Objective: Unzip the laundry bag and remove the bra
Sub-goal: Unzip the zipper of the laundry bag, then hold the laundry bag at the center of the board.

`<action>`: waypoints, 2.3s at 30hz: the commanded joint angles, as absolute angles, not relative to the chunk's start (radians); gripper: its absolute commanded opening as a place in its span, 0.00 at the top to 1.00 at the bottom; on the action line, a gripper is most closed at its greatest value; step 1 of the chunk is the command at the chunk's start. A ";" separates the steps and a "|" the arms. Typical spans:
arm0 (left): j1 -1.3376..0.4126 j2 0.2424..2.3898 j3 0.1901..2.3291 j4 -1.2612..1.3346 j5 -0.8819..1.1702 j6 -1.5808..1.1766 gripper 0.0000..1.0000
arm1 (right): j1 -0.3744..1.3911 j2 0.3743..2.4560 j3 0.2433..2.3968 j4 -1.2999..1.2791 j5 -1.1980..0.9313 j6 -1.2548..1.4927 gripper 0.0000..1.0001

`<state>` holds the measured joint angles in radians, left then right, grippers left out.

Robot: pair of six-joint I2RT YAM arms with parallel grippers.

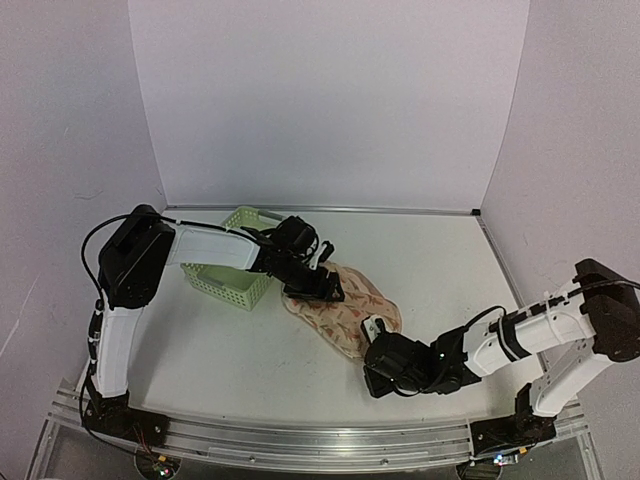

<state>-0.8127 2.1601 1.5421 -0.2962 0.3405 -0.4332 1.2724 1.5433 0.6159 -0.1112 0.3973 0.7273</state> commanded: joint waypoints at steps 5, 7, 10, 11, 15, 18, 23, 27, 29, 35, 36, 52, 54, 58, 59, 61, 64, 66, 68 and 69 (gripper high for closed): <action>-0.832 2.175 1.540 -0.367 0.359 -0.332 0.19 | 1.223 1.514 0.641 -0.143 0.238 0.543 1.00; -0.831 2.172 1.549 -0.366 0.361 -0.329 0.19 | 1.223 1.518 0.643 -0.131 0.206 0.537 1.00; -0.831 2.134 1.562 -0.366 0.382 -0.337 0.18 | 1.223 1.531 0.651 -0.102 0.161 0.551 1.00; -0.831 2.111 1.567 -0.366 0.378 -0.341 0.17 | 1.223 1.536 0.654 -0.090 0.149 0.558 1.00; -0.806 2.037 1.580 -0.368 0.362 -0.385 0.13 | 1.223 1.556 0.666 -0.049 0.131 0.587 1.00; -0.761 1.983 1.571 -0.367 0.398 -0.443 0.12 | 1.223 1.576 0.679 -0.046 0.141 0.607 1.00; -0.745 1.871 1.543 -0.370 0.429 -0.512 0.10 | 1.223 1.600 0.693 -0.037 0.170 0.668 1.00; -0.745 1.755 1.438 -0.356 0.404 -0.600 0.09 | 1.223 1.624 0.728 -0.035 0.198 0.706 1.00; -0.745 1.682 1.360 -0.343 0.374 -0.657 0.09 | 1.220 1.632 0.747 -0.034 0.209 0.714 1.00; -0.747 1.466 0.983 -0.041 0.408 -0.958 0.08 | 1.194 1.667 0.799 0.035 0.190 0.694 1.00; -0.750 1.446 0.938 0.005 0.408 -0.987 0.08 | 1.192 1.679 0.814 0.046 0.184 0.684 1.00; -0.857 1.600 0.801 0.215 0.371 -1.164 0.21 | 1.192 1.824 1.002 0.132 0.111 0.615 1.00; -0.857 1.615 0.795 0.219 0.370 -1.173 0.23 | 1.192 1.820 0.998 0.132 0.115 0.619 1.00; -0.853 1.628 0.756 0.225 0.358 -1.208 0.27 | 1.190 1.805 0.979 0.135 0.136 0.634 1.00; -0.852 1.621 0.738 0.231 0.349 -1.220 0.28 | 1.190 1.802 0.974 0.136 0.139 0.636 1.00; -0.849 1.584 0.701 0.240 0.327 -1.233 0.28 | 1.191 1.799 0.966 0.137 0.139 0.638 1.00; -0.845 1.505 0.654 0.242 0.281 -1.241 0.27 | 1.189 1.802 0.956 0.140 0.133 0.647 1.00; -0.843 1.452 0.635 0.242 0.254 -1.242 0.26 | 1.190 1.805 0.953 0.145 0.128 0.652 1.00; -0.842 1.410 0.622 0.241 0.234 -1.247 0.25 | 1.190 1.807 0.950 0.149 0.125 0.653 1.00; -0.841 1.393 0.616 0.241 0.226 -1.250 0.24 | 1.190 1.807 0.950 0.149 0.124 0.653 1.00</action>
